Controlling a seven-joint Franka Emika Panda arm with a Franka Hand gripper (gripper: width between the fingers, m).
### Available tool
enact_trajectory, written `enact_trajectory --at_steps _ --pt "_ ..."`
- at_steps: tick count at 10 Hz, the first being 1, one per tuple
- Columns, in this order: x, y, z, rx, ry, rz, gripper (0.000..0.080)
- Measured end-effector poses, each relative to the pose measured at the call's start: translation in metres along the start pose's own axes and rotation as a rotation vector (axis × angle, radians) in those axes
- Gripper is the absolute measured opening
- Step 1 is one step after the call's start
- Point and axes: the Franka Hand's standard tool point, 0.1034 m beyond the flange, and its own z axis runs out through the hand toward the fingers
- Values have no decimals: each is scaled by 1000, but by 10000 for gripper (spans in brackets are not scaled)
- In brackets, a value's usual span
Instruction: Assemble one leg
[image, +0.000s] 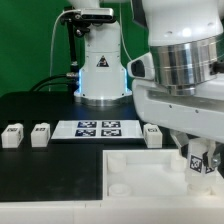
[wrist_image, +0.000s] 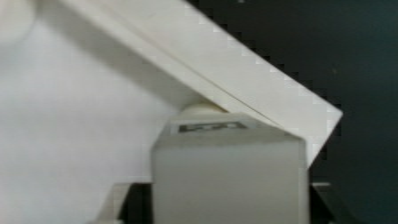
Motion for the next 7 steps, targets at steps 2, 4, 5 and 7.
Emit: enact_trajectory --at_steps 2,4,5,7 --pt "5 1 0 23 -41 259 295" --pt "2 0 1 23 -53 429 360" --pt "2 0 1 24 -52 379 360" --pt "-4 1 4 17 -48 262 618"
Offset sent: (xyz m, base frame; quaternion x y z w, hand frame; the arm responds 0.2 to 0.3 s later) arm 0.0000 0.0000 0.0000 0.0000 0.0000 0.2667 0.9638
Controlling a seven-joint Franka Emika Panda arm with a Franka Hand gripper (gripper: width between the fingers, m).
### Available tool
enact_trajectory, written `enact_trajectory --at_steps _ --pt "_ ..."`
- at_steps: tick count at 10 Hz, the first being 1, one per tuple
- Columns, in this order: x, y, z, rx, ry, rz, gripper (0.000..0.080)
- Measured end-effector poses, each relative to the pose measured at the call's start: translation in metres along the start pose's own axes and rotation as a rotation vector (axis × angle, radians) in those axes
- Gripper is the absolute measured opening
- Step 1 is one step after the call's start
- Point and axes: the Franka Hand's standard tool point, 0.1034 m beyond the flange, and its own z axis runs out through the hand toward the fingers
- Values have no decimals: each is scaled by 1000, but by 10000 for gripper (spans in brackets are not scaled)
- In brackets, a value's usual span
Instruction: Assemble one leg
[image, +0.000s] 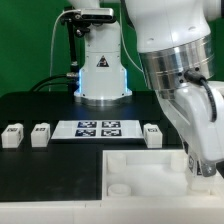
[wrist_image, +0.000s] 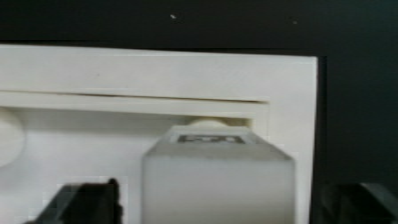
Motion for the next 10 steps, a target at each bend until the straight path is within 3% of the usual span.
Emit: enact_trajectory --at_steps 5,9,10 --pt "0 1 0 -10 9 -560 649" --pt "0 -6 -3 -59 107 -1180 649" --pt "1 -7 -3 -51 114 -1235 649"
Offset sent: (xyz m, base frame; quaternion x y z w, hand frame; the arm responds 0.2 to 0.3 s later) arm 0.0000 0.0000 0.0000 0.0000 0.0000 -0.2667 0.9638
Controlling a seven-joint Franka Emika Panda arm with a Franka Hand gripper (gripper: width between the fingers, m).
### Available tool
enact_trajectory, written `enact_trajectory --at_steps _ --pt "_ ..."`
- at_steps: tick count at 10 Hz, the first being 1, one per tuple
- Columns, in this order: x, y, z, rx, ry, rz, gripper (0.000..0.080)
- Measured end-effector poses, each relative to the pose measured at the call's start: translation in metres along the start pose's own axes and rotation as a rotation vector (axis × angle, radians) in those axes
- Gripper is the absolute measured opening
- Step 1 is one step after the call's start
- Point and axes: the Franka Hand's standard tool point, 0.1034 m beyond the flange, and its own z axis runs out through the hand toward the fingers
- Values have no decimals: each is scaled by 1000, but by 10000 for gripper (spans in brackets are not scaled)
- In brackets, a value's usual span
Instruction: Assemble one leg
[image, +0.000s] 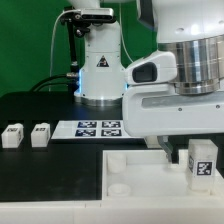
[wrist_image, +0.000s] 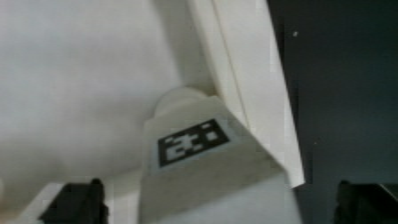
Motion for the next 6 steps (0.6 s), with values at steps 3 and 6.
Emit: enact_trajectory --at_steps 3,6 --pt "-1 2 1 2 -6 158 301" --pt "0 6 1 16 -18 532 301"
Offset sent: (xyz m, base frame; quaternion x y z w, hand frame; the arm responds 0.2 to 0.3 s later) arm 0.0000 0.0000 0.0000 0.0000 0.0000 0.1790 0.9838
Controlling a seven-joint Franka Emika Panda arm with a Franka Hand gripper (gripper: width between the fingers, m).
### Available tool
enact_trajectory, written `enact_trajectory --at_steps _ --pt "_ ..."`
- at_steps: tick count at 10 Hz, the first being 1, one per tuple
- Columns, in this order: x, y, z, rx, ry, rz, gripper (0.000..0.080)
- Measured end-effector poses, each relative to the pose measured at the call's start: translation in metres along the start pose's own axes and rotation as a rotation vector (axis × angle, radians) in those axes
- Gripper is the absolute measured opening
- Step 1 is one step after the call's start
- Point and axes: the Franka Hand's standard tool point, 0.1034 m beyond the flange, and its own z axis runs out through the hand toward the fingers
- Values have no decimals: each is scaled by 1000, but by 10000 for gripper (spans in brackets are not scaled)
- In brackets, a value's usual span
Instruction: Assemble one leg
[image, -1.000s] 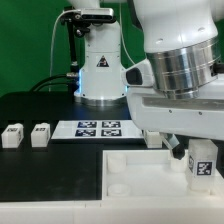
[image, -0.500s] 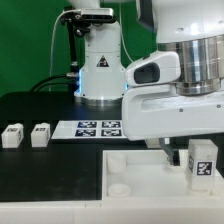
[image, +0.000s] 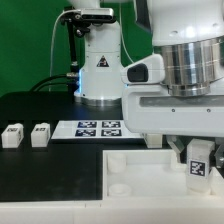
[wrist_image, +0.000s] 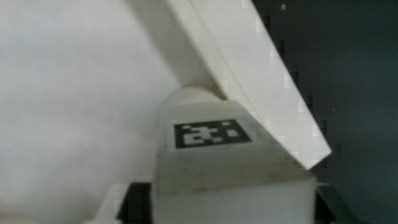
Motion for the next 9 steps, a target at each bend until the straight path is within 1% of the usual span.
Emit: enact_trajectory --at_steps 1,2,4,5,7,8,9 --pt "0 1 0 5 -10 146 301" --pt "-1 0 1 16 -25 362 301" --pt "-1 -1 0 35 -55 655 300" --pt "-1 -1 0 40 -65 750 300" --pt "-1 -1 1 40 -64 724 308" --pt "-1 0 1 42 -61 658 308" --pt "-4 -1 3 42 -56 538 491"
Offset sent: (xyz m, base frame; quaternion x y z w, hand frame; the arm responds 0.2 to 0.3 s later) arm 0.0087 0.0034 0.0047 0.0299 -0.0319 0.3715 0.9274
